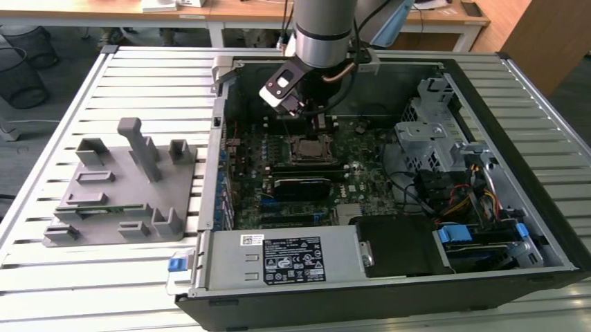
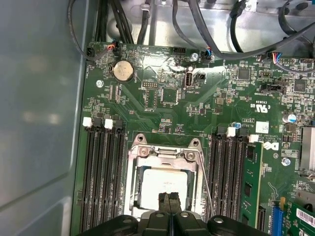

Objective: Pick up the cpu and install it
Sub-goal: 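Install the first cpu locking lever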

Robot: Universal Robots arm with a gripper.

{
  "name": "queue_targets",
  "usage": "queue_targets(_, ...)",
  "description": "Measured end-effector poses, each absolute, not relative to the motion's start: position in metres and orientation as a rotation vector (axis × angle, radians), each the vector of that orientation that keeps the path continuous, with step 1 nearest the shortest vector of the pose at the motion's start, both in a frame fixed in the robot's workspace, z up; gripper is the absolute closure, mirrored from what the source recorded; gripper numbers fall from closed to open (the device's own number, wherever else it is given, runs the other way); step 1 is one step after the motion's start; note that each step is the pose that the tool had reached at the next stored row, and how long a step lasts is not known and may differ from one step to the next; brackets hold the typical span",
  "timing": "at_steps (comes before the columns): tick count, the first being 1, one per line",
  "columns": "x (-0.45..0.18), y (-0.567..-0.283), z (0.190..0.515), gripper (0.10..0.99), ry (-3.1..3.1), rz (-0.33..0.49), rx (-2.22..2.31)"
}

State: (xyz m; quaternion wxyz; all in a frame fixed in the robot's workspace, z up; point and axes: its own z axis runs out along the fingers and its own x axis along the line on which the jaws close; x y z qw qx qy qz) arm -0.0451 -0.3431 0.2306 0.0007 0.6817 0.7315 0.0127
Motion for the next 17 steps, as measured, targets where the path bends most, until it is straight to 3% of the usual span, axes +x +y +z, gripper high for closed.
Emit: queue_targets(17,-0.0451,-0.343,0.2397,0.98,2.297,0.04,2.141)
